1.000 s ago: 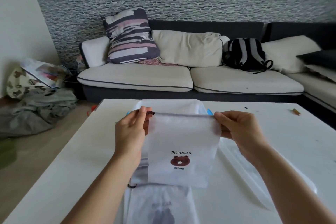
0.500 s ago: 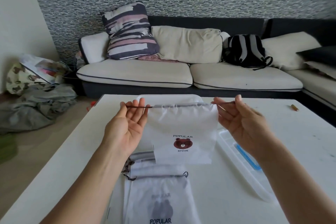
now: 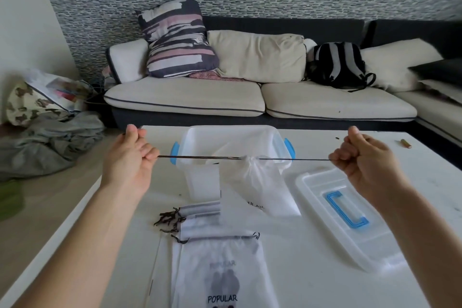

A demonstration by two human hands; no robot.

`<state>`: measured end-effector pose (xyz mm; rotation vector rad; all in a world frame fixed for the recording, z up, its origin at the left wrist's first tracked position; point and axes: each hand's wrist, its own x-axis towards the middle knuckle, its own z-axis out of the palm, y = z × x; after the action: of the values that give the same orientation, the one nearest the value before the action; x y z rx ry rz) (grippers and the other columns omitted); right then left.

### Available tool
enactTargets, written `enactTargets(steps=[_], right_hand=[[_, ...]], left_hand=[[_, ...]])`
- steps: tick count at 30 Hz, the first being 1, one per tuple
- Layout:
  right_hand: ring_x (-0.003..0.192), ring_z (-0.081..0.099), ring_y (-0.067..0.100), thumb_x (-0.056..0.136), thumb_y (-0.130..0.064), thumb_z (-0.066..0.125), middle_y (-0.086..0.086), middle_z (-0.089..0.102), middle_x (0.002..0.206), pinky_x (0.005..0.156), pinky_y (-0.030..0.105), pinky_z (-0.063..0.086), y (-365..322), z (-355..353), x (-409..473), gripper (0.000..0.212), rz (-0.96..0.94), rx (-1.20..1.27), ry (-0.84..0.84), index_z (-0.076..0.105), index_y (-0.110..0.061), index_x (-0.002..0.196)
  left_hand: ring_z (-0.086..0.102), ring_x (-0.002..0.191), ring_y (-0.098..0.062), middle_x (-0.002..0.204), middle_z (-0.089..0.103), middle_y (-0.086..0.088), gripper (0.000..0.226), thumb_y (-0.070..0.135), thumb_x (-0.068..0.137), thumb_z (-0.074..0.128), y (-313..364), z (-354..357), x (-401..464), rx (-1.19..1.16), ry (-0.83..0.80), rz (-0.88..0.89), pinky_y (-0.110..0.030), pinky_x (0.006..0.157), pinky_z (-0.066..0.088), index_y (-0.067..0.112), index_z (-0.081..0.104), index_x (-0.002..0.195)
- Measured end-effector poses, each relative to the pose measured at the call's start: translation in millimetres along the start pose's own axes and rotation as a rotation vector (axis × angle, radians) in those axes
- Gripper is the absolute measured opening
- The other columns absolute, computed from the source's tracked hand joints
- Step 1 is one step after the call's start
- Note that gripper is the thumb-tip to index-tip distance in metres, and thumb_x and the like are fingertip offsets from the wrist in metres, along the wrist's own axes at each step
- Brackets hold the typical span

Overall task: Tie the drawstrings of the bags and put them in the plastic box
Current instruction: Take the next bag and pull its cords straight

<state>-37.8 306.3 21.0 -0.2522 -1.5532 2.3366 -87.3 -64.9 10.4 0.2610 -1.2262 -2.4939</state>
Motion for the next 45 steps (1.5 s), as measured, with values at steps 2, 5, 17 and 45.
enactTargets(steps=[2, 5, 17, 45], right_hand=[[0.05, 0.04, 0.011, 0.106, -0.026, 0.045, -0.004, 0.035, 0.053, 0.058, 0.025, 0.054, 1.9, -1.1, -0.2, 0.038, 0.008, -0.042, 0.016, 0.041, -0.015, 0.071], [0.053, 0.032, 0.012, 0.106, -0.025, 0.047, -0.002, 0.031, 0.059, 0.055, 0.025, 0.045, 3.6, 6.4, -8.5, 0.034, 0.052, -0.079, 0.017, 0.043, -0.014, 0.074], [0.061, 0.029, 0.015, 0.102, -0.012, 0.047, 0.001, 0.036, 0.069, 0.057, 0.027, 0.029, 28.5, 54.9, -40.0, 0.029, 0.245, -0.328, -0.45, 0.062, 0.004, 0.122], [0.084, 0.064, 0.028, 0.08, -0.021, 0.075, 0.019, 0.07, 0.09, 0.084, 0.042, 0.049, 40.2, 74.5, -53.0, 0.029, 0.031, -0.231, -0.442, 0.073, 0.002, 0.098]], left_hand=[[0.029, 0.04, -0.003, 0.044, 0.033, 0.012, 0.032, 0.029, 0.107, 0.044, -1.5, 1.4, -0.6, 0.05, -0.032, 0.01, -0.015, 0.042, 0.03, 0.013, 0.051, 0.08], [0.031, 0.041, -0.004, 0.046, 0.032, 0.012, 0.034, 0.032, 0.107, 0.043, -10.3, 10.6, -11.6, 0.044, -0.063, -0.038, -0.014, 0.044, 0.034, 0.016, 0.051, 0.078], [0.036, 0.059, -0.01, 0.069, 0.039, 0.002, 0.029, 0.005, 0.1, 0.039, -43.8, 49.5, -76.5, 0.169, -0.48, -0.289, -0.023, 0.055, 0.034, 0.002, 0.061, 0.117], [0.05, 0.056, -0.008, 0.081, 0.063, -0.006, 0.028, 0.009, 0.096, 0.057, -58.6, 70.4, -120.1, 0.169, -0.504, -0.433, -0.018, 0.045, 0.034, 0.015, 0.08, 0.08]])
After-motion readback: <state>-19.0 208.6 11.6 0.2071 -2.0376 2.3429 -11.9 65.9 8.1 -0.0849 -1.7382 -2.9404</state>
